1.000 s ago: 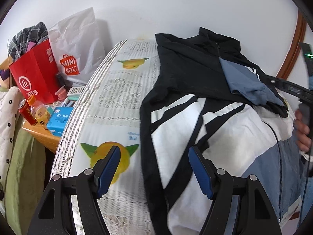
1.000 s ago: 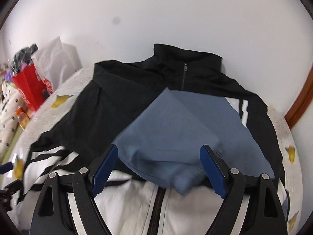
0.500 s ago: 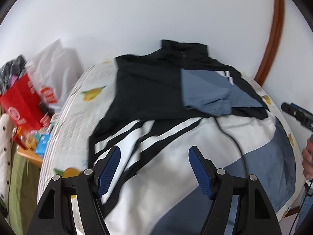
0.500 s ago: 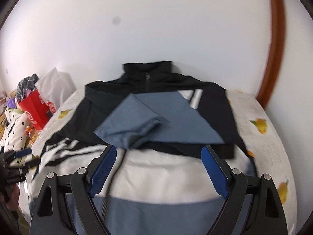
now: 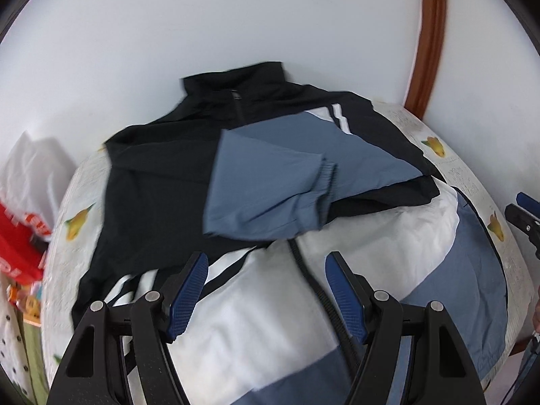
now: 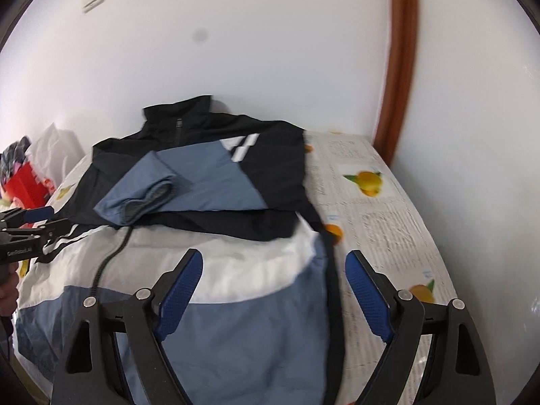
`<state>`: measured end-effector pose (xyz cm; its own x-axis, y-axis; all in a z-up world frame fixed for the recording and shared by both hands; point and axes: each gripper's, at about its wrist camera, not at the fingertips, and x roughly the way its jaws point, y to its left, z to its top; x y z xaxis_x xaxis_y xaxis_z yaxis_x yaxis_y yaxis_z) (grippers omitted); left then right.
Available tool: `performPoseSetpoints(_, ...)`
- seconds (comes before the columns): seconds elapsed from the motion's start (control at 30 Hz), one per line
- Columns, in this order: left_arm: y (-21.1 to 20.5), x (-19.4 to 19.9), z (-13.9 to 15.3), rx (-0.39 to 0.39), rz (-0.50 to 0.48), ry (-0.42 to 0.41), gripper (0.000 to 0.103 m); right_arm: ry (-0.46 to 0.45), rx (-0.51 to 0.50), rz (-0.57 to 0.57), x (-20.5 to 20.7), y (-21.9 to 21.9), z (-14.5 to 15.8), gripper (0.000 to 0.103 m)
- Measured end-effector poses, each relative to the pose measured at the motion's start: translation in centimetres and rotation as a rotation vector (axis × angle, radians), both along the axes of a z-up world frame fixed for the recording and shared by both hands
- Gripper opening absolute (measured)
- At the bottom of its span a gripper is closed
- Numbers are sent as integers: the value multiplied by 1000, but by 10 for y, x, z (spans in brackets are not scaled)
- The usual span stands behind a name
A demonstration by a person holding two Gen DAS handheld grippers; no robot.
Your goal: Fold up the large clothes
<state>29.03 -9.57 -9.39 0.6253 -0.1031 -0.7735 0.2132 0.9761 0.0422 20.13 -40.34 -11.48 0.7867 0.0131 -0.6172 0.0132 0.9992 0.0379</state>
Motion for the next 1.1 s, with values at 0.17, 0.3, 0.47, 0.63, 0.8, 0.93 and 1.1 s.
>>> performPoseSetpoints(0.17,-25,28,-14,34,-31,11,70,19,41,-44,6,-31,-17,78)
performPoseSetpoints(0.3,-42,49,-33,63,-47,39,70,30,74,-64,11,-47,-30,78)
performPoseSetpoints(0.47,-50,64,-55,90,-44,52,64,51,92,-71,18,-53,-45,78)
performPoseSetpoints(0.63,-47,69,-59,97,-18,41,25,67,91,-64,24,-48,-51,78)
performPoseSetpoints(0.8,-18,64,-34,3,31,-2,10,63,76,-37,25,-30,-41,78)
performPoseSetpoints(0.93,23,54,-10,-23,88,-67,10,39,42,0,27,-5,-26,78)
performPoseSetpoints(1.1,90,50,2,-62,193,-95,10,18,22,48,38,33,-13,78)
